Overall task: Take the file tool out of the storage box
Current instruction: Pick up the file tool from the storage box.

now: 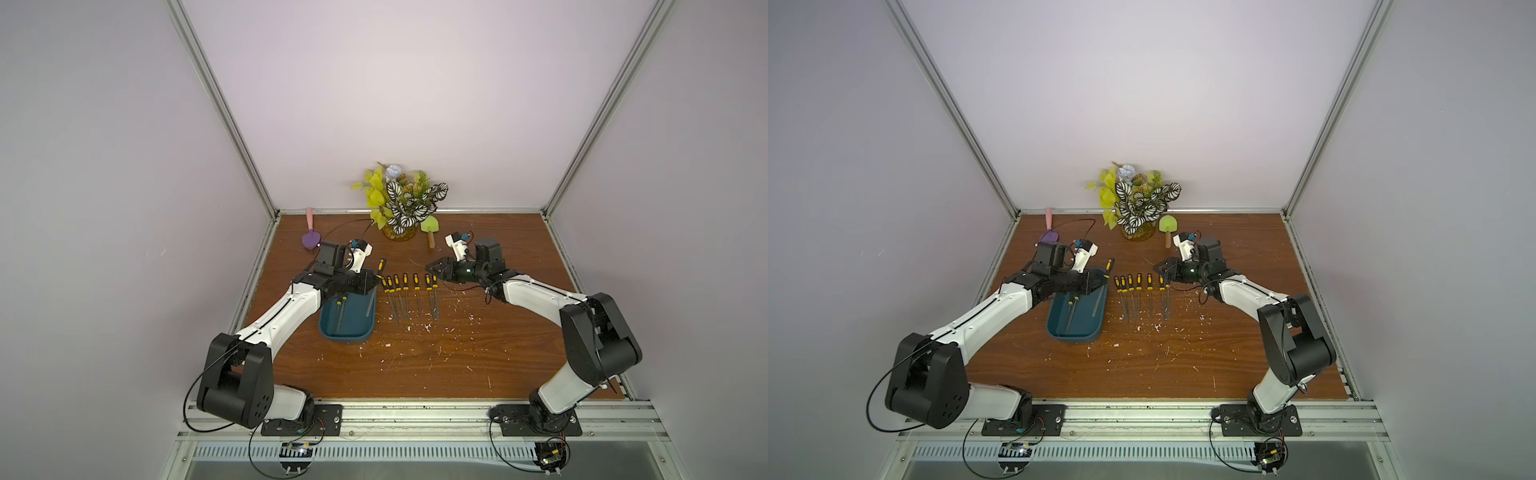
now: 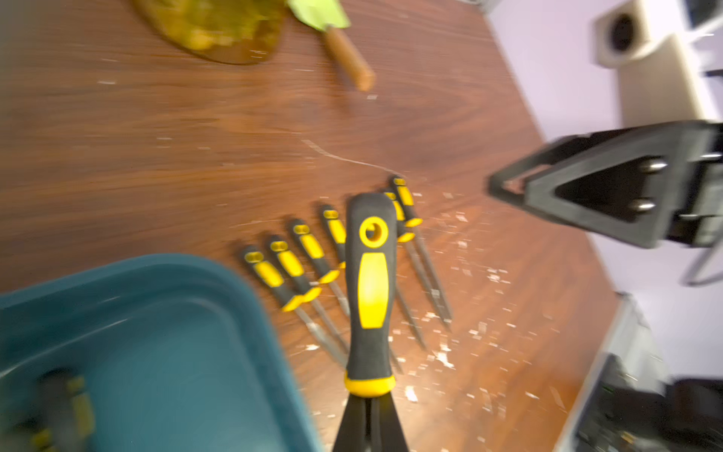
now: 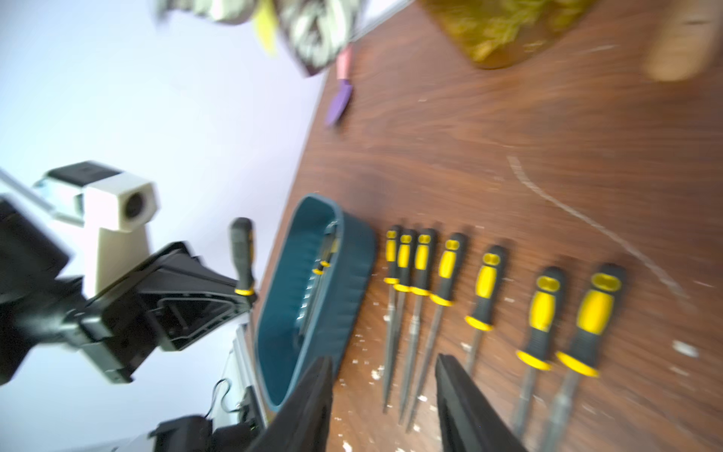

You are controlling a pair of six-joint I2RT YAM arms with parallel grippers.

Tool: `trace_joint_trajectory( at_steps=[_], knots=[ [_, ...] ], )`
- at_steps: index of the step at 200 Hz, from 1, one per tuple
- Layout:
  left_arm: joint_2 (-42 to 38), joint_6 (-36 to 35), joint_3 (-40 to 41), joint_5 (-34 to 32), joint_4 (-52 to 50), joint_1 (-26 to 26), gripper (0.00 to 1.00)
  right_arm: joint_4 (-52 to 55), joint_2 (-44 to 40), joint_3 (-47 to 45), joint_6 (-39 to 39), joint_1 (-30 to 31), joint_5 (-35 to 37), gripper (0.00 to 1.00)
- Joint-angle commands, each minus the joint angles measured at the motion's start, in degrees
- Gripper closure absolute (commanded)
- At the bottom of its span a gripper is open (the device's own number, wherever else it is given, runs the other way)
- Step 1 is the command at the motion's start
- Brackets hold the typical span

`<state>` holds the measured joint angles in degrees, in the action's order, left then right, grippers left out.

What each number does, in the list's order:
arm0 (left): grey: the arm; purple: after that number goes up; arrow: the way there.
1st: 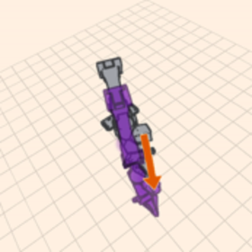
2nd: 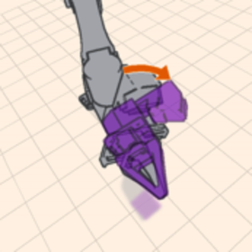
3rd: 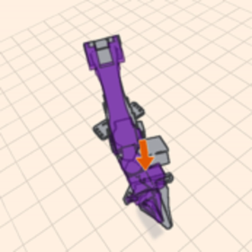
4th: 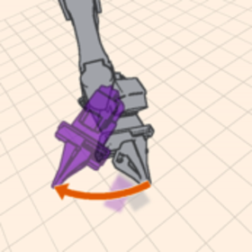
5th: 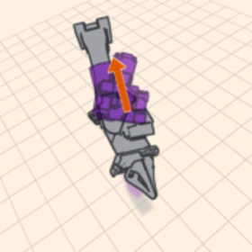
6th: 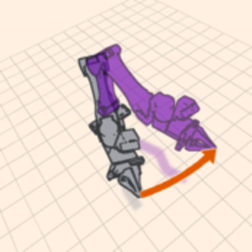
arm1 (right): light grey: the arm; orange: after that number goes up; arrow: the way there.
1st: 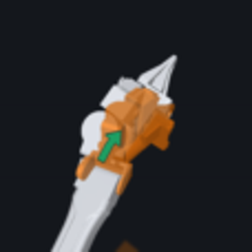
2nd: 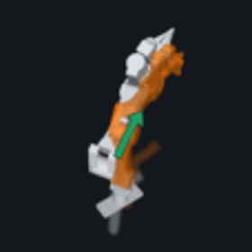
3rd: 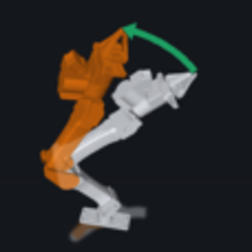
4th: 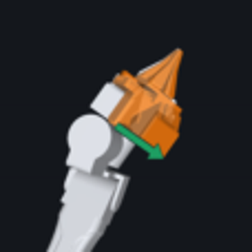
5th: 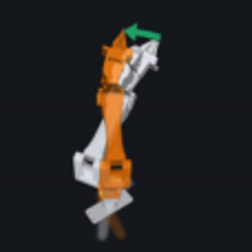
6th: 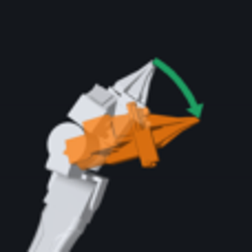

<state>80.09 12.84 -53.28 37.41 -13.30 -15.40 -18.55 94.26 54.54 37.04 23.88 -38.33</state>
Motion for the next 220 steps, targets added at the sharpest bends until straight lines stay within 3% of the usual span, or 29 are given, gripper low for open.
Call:
trace_joint_trajectory(
  at_steps=[1,41,68,197,212,220],
  knots=[
    [0.5,0.8,0.9,16.2,5.0,-0.2,1.0,-12.2,-1.9,1.0,2.3,2.4,-6.4,0.49],
    [0.7,12.1,4.0,30.2,19.5,0.8,1.0,-28.7,-0.6,-2.6,9.5,3.2,-11.4,0.46],
    [0.5,21.5,7.9,34.2,32.0,1.3,1.0,-36.0,0.6,-2.8,13.1,4.1,-12.9,0.45],
    [0.6,23.1,9.3,35.9,33.9,1.8,1.0,-39.0,5.7,3.4,15.4,9.2,-13.8,0.49],
    [0.5,23.2,9.4,36.0,33.9,1.7,1.0,-40.3,6.3,3.7,16.3,9.4,-13.8,0.57],
    [0.4,23.1,9.6,35.9,33.9,1.8,1.0,-40.7,6.5,3.7,16.7,9.5,-13.7,0.67]
  ],
)
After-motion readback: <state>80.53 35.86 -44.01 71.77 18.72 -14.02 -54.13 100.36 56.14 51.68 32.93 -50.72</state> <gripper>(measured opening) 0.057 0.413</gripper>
